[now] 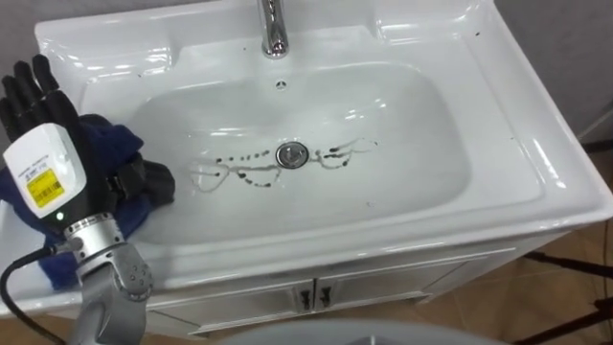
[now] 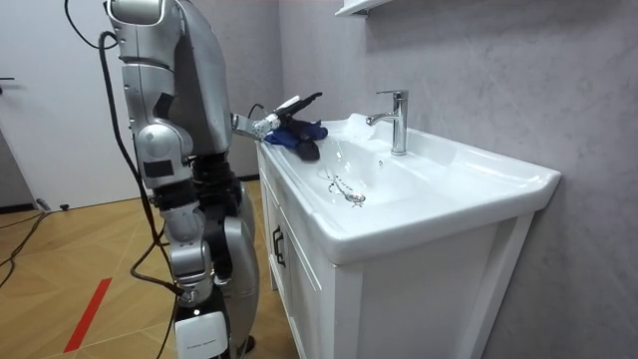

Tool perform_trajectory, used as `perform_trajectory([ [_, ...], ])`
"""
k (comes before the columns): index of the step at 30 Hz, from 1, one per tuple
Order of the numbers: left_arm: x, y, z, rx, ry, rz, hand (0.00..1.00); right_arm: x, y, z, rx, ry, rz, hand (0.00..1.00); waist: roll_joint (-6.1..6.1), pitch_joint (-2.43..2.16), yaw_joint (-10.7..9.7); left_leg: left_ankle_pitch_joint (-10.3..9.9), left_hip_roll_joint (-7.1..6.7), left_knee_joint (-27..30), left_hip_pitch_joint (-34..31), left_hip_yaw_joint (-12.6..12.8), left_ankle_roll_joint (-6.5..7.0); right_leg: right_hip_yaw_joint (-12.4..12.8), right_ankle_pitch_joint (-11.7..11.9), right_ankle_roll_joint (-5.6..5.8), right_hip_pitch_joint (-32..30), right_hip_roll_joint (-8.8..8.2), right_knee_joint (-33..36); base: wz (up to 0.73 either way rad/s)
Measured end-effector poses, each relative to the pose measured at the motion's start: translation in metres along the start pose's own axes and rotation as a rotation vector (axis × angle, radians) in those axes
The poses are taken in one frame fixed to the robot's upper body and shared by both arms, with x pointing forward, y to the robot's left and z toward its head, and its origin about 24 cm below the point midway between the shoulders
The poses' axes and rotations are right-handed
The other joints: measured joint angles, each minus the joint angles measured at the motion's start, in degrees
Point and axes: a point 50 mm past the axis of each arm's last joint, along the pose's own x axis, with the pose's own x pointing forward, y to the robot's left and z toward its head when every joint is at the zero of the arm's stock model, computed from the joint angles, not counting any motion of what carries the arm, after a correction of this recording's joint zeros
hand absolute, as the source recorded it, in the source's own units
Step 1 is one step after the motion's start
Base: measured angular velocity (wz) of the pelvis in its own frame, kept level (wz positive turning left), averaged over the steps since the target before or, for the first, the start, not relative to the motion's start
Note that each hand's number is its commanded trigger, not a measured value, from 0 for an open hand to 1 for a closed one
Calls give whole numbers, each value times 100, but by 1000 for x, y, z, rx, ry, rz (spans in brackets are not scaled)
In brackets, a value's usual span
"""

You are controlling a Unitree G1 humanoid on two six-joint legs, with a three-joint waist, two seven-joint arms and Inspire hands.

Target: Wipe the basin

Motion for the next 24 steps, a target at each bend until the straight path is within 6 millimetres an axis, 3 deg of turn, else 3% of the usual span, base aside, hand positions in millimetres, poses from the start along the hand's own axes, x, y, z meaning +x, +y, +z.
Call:
perform_trajectory([
  [8,-25,-11,-12,26,70,-81,0,0,-1,-2,-5,24,-14,0,-25,-12,81,16,-26,2,9,-62,-28,-38,-36,-22,12,8,-6,2],
  [24,-28,-20,-21,38,118,-108,0,0,1,-6,-31,44,12,0,-62,-37,149,113,5,12,146,-112,-165,-131,-127,-132,148,23,-8,2],
])
